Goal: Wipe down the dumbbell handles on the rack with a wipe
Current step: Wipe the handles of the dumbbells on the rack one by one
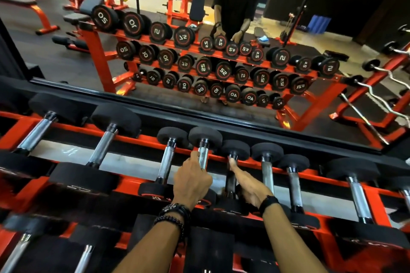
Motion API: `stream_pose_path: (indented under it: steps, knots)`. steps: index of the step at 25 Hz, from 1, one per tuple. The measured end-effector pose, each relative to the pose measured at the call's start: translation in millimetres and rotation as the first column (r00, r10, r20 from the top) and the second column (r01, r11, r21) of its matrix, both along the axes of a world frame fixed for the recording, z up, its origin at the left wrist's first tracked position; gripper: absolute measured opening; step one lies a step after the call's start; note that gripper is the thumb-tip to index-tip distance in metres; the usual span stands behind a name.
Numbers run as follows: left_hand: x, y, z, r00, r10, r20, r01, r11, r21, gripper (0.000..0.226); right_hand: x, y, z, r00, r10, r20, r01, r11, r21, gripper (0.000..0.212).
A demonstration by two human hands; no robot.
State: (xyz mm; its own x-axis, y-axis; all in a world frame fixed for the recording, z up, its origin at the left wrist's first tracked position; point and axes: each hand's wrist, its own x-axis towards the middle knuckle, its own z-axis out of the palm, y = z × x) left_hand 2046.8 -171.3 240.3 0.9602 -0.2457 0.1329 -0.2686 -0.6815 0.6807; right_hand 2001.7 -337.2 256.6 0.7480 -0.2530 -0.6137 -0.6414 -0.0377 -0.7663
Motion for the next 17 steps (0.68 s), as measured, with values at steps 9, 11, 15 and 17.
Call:
stream_pose_path:
  steps: [9, 11, 15, 17]
  knots:
    - [1.9, 0.0, -2.1, 1.0, -0.009, -0.002, 0.009, 1.0, -0.022, 0.033, 14.3, -2.9, -37.9, 0.99, -0.133, -0.057, 0.138, 0.985, 0.103, 0.112]
    - [2.8, -0.4, -2.1, 1.0, -0.004, -0.004, 0.004, 1.0, -0.028, 0.032, 16.9, 8.8, -28.9, 0.99, -0.12, -0.076, 0.126, 0.988, 0.084, 0.098]
    - [2.5, 1.0, -2.4, 1.0, 0.003, 0.006, -0.003, 1.0, -0.003, 0.037, 5.6, 20.5, -7.5, 0.994, -0.067, -0.081, 0.054, 0.987, -0.153, 0.046]
    - [3.0, 0.9, -2.9, 1.0, 0.005, 0.007, -0.005, 1.0, -0.011, 0.037, 3.7, 15.7, -9.5, 0.996, -0.002, -0.088, -0.026, 0.946, -0.322, 0.049]
